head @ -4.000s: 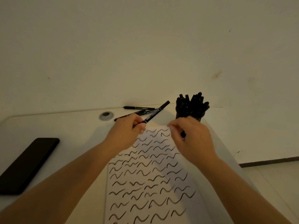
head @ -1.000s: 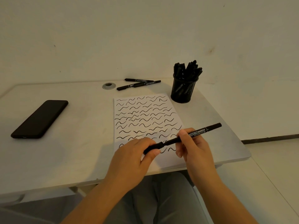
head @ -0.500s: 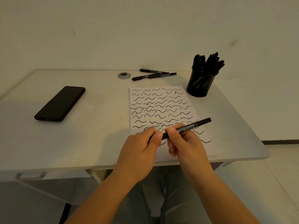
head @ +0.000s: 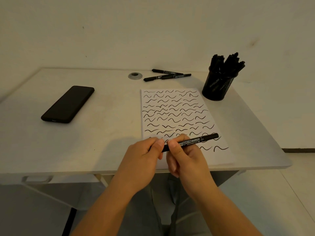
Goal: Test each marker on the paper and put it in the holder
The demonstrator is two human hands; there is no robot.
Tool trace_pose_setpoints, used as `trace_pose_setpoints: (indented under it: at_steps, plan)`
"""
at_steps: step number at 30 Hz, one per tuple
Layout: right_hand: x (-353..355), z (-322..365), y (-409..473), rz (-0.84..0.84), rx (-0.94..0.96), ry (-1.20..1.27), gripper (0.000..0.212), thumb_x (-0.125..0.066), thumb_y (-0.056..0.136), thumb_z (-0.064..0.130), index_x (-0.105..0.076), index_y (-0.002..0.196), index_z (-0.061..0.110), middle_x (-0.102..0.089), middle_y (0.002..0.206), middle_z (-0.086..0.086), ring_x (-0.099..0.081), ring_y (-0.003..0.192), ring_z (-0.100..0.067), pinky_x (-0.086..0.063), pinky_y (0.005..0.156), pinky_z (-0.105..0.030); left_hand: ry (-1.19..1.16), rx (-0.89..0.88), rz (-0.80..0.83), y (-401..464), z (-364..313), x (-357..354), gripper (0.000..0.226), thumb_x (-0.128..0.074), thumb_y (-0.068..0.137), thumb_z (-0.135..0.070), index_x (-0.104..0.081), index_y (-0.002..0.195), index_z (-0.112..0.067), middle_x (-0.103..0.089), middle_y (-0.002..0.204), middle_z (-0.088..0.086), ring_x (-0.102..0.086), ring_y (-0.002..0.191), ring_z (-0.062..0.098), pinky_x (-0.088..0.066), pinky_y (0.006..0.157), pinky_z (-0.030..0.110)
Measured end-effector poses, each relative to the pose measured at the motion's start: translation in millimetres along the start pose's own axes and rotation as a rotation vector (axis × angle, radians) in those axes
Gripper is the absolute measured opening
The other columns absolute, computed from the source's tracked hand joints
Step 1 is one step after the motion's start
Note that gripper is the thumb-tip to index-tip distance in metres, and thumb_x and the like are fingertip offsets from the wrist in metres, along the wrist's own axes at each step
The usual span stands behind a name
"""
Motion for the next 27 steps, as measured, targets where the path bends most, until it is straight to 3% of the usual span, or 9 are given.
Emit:
trace_pose_setpoints:
  at_steps: [8, 12, 15, 19, 22, 25, 27]
  plan:
    - [-4.0, 3.2, -1.3, 0.061, 0.04, -0.004, 0.022, -0.045, 0.084, 0.037, -0.058, 0.068, 0.031, -0.044, 0.041, 0.002, -0.034, 0.037, -0.013, -0.033, 0.041, -0.025, -0.005, 0.027, 0.038, -0.6, 2.2, -4.3, 0.038, -0.033, 0.093, -0.037, -0.045, 0.058, -0.027, -0.046, 0.056, -0.008, -0.045, 0.056, -0.006, -0.036, 0.057, 0.005]
    - [-1.4, 7.0, -1.0, 0.052, 0.063, -0.02, 0.02, -0.046, 0.083, 0.034, -0.053, 0.078, 0.016, -0.046, 0.041, 0.004, -0.036, 0.036, -0.009, -0.034, 0.04, -0.025, -0.069, 0.036, 0.041, -1.7, -0.2, -7.4, 0.038, -0.031, 0.087, -0.047, -0.048, 0.059, -0.027, -0.05, 0.055, -0.008, -0.046, 0.056, -0.005, -0.038, 0.056, 0.006]
    - [5.9, 14.7, 4.8, 0.001, 0.075, -0.109, 0.028, -0.047, 0.079, 0.042, -0.056, 0.071, 0.018, -0.049, 0.042, 0.003, -0.04, 0.037, -0.006, -0.036, 0.039, -0.019, -0.119, -0.005, 0.057, 0.9, -8.8, -8.7, 0.039, -0.028, 0.074, -0.058, -0.053, 0.067, -0.03, -0.056, 0.065, -0.012, -0.049, 0.06, -0.001, -0.04, 0.059, 0.011]
    - [26.8, 20.5, 16.4, -0.147, 0.057, -0.212, 0.038, -0.044, 0.073, 0.055, -0.059, 0.071, 0.02, -0.056, 0.047, 0.004, -0.047, 0.04, -0.003, -0.04, 0.043, -0.013, -0.074, -0.069, 0.013, 15.1, -21.2, -3.3, 0.028, -0.035, 0.081, -0.054, -0.053, 0.074, -0.033, -0.057, 0.064, -0.003, -0.047, 0.056, 0.006, -0.04, 0.053, 0.015]
    - [41.9, 38.0, 22.5, -0.276, 0.2, -0.425, 0.038, -0.042, 0.078, 0.056, -0.055, 0.066, 0.023, -0.057, 0.053, 0.006, -0.051, 0.048, -0.004, -0.042, 0.049, -0.012, 0.006, -0.093, -0.038, 32.0, -28.1, 3.3, 0.026, -0.034, 0.081, -0.05, -0.052, 0.076, -0.031, -0.053, 0.054, -0.007, -0.047, 0.049, 0.005, -0.04, 0.046, 0.016]
    - [46.5, 70.0, 25.3, -0.388, 0.499, -0.843, 0.013, -0.058, 0.085, 0.036, -0.054, 0.078, 0.026, -0.053, 0.069, 0.017, -0.049, 0.055, -0.005, -0.037, 0.047, -0.01, 0.123, -0.136, -0.015, 50.5, -37.4, 2.0, 0.022, -0.037, 0.084, -0.046, -0.052, 0.078, -0.032, -0.052, 0.05, -0.018, -0.044, 0.043, 0.001, -0.034, 0.042, 0.013]
    - [43.7, 85.3, 30.5, -0.403, 0.675, -1.071, 0.013, -0.063, 0.08, 0.025, -0.06, 0.09, 0.017, -0.057, 0.084, 0.007, -0.049, 0.06, -0.003, -0.033, 0.051, -0.006, 0.212, -0.164, -0.02, 63.1, -45.3, 1.3, 0.02, -0.037, 0.082, -0.048, -0.05, 0.076, -0.034, -0.049, 0.048, -0.011, -0.045, 0.046, 0.001, -0.031, 0.041, 0.016]
Point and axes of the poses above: each hand's wrist, its own y-axis towards the middle knuckle, its own x-axis out of the back of the hand, z = x × y, the point moved 8 cm from there along y, towards the middle knuckle
